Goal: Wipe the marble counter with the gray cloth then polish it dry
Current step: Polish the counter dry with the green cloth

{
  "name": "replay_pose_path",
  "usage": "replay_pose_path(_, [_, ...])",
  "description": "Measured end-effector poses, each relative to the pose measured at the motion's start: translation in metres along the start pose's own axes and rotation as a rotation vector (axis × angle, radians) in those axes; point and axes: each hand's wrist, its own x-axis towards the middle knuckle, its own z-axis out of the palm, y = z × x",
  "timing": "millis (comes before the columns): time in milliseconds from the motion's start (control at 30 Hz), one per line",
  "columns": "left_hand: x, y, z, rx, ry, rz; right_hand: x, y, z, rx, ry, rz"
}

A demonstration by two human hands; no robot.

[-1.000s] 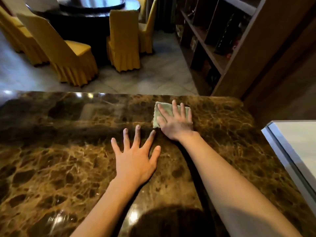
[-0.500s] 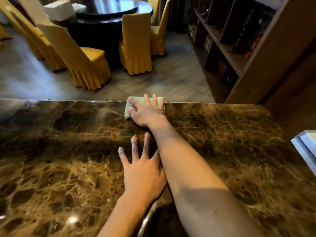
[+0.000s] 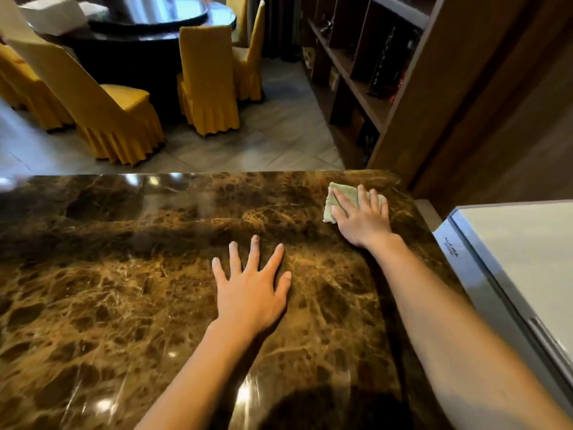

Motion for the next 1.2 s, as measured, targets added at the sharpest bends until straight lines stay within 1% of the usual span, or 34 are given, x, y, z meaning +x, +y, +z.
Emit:
replay_pose_path(67, [-0.013, 0.011, 0.004, 0.006, -0.013, 0.015, -0.027, 0.010, 0.006, -0.010, -0.020, -0.019])
replay_pose_path(233, [-0.049, 0.036, 0.013, -0.002, -0.015, 0.028, -0.118, 0.032, 0.026, -0.021, 0.031, -0.116])
replay_pose_path(400, [-0.093, 0.060, 0.029, 0.000, -0.028, 0.050, -0.233, 0.063, 0.047, -0.032, 0.018, -0.200])
replay_pose_path(500, [-0.123, 0.074, 0.040, -0.001, -0.015, 0.069, -0.295, 0.087, 0.054, -0.002, 0.007, -0.198])
replay_pose_path(700, [-0.169, 0.091, 0.055, 0.004, -0.027, 0.080, -0.396, 0.117, 0.075, 0.040, 0.053, -0.127])
replay_pose_path(767, [-0.180, 0.095, 0.059, 0.005, -0.020, 0.073, -0.429, 0.111, 0.086, 0.059, 0.084, -0.108])
replay_pose_path(867, [-0.193, 0.099, 0.063, 0.005, -0.016, 0.056, -0.467, 0.084, 0.099, 0.103, 0.097, -0.109])
replay_pose_path(1067, [-0.204, 0.103, 0.063, 0.000, -0.023, 0.038, -0.492, 0.019, 0.119, 0.145, 0.122, -0.275])
replay_pose_path(1133, [-0.204, 0.101, 0.061, 0.003, -0.028, 0.040, -0.492, 0.014, 0.122, 0.150, 0.135, -0.310])
replay_pose_path(1200, [-0.202, 0.098, 0.060, 0.003, -0.017, 0.030, -0.488, 0.023, 0.119, 0.130, 0.137, -0.343])
